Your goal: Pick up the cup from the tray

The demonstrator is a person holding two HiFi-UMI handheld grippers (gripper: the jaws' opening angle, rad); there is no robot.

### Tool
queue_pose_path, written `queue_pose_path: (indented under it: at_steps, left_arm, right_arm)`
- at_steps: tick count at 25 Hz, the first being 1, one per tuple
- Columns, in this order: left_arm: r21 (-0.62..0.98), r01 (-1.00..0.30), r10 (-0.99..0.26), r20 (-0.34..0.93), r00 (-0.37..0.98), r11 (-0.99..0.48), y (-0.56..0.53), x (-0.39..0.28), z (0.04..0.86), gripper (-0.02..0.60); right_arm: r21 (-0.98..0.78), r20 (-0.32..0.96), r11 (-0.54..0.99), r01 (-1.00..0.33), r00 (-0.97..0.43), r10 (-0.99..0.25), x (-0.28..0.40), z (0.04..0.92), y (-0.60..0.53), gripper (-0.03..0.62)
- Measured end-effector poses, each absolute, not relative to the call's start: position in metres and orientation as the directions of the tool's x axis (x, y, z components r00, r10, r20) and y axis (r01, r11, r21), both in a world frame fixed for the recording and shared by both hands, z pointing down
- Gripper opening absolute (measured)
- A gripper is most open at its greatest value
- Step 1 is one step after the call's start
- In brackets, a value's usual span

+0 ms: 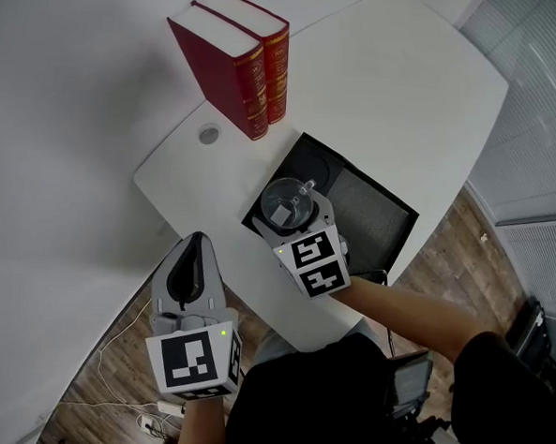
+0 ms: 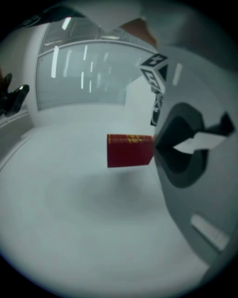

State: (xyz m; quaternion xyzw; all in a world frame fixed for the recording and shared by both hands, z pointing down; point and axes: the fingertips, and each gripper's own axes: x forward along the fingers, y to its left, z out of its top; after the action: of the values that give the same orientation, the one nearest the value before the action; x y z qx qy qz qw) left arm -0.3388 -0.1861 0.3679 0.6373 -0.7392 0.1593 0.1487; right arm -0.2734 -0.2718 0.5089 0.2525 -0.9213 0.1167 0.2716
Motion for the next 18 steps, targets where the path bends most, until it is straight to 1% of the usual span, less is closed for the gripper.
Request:
queue_pose_path:
  at_steps: [18]
  left_arm:
    - [-0.057, -0.99, -0.902, 0.408, -0.142, 0.13, -0.189, -0.33, 0.361, 0.002]
  right_arm:
    - [-0.066, 0.546, 0.86, -0.506, -0.74, -0.394, -0.265, 0.498, -0.272, 0.388]
